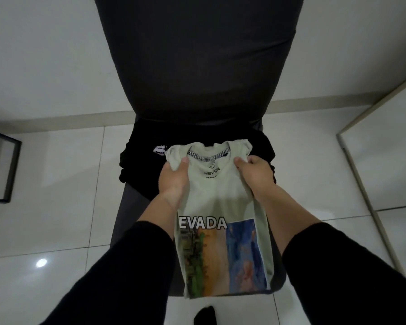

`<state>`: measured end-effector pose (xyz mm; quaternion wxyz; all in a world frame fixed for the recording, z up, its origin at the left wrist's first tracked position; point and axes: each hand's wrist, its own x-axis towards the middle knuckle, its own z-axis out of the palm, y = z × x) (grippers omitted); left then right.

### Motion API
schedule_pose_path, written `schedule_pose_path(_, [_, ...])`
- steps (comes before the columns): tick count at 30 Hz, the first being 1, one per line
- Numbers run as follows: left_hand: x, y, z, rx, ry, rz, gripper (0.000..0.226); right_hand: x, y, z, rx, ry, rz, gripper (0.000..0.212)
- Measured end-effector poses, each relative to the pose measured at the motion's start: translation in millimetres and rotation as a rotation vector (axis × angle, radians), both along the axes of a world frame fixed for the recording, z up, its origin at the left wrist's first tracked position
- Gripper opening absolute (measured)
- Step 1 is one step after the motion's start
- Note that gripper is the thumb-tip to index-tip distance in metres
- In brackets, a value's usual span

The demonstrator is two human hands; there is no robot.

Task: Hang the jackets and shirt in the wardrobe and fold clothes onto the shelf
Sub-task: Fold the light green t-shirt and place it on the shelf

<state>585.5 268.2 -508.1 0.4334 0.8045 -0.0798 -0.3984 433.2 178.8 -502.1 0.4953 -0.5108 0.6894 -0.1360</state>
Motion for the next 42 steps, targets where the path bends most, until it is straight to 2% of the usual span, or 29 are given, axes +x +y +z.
schedule_pose_path(3, [-3.1, 10.0, 24.2, -0.101, -0.053, 0.043, 0.032, -6.5, 7.3, 26.4, 0.043, -0.231, -0.109, 0.028])
schedule_pose_path(7, [-13.6, 18.1, 74.5, -0.196, -0.099, 0.039, 0.027, -25.7, 18.3, 67.2, 0.019, -0.248, -0.127, 0.013])
schedule_pose_path(11, [-33.5, 15.9, 134.2, -0.261, -0.174, 0.009, 0.025, -49.2, 29.7, 124.6, 0.002, -0.287, -0.216, 0.018])
schedule_pose_path(17, [-81.5, 4.3, 247.7, -0.467, -0.181, -0.168, 0.021, -108.6, 38.2, 242.8, -0.066, -0.417, -0.349, 0.049])
schedule_pose_path(21, [-118.9, -14.4, 321.7, -0.635, -0.216, -0.302, 0.013, -150.9, 36.4, 319.2, -0.141, -0.56, -0.275, 0.078])
schedule_pose_path(24, [-151.0, -32.9, 371.7, -0.761, -0.231, -0.389, 0.012, -187.2, 40.5, 378.0, -0.209, -0.467, -0.136, 0.095])
schedule_pose_path(27, [-191.2, -49.1, 413.3, -0.865, -0.198, -0.517, 0.021, -222.6, 46.3, 428.4, -0.276, -0.338, -0.033, 0.094])
schedule_pose_path(31, [-254.4, -60.7, 451.9, -0.945, -0.063, -0.784, 0.012, -266.1, 50.2, 473.8, -0.258, -0.303, 0.074, 0.103])
schedule_pose_path(32, [-270.4, -62.1, 458.1, -0.95, -0.029, -0.847, 0.011, -278.2, 52.5, 478.4, -0.243, -0.293, 0.082, 0.101])
schedule_pose_path(33, [-286.2, -62.9, 462.9, -0.955, -0.008, -0.905, 0.01, -291.0, 55.6, 480.1, -0.241, -0.284, 0.075, 0.087])
schedule_pose_path(35, [-316.5, -65.0, 466.9, -0.965, 0.011, -0.99, 0.009, -314.3, 67.8, 483.1, -0.262, -0.252, 0.05, 0.042])
schedule_pose_path(36, [-331.6, -64.5, 467.8, -0.964, 0.025, -1.01, 0.01, -327.6, 72.6, 483.6, -0.275, -0.23, 0.009, 0.03])
schedule_pose_path(39, [-375.3, -58.2, 468.2, -0.967, 0.101, -1.027, 0.017, -368.4, 87.3, 495.0, -0.315, -0.172, -0.107, 0.019])
schedule_pose_path(42, [-416.7, -47.4, 457.1, -0.89, 0.135, -1.031, 0.035, -412.6, 102.4, 516.0, -0.324, -0.161, -0.249, 0.031])
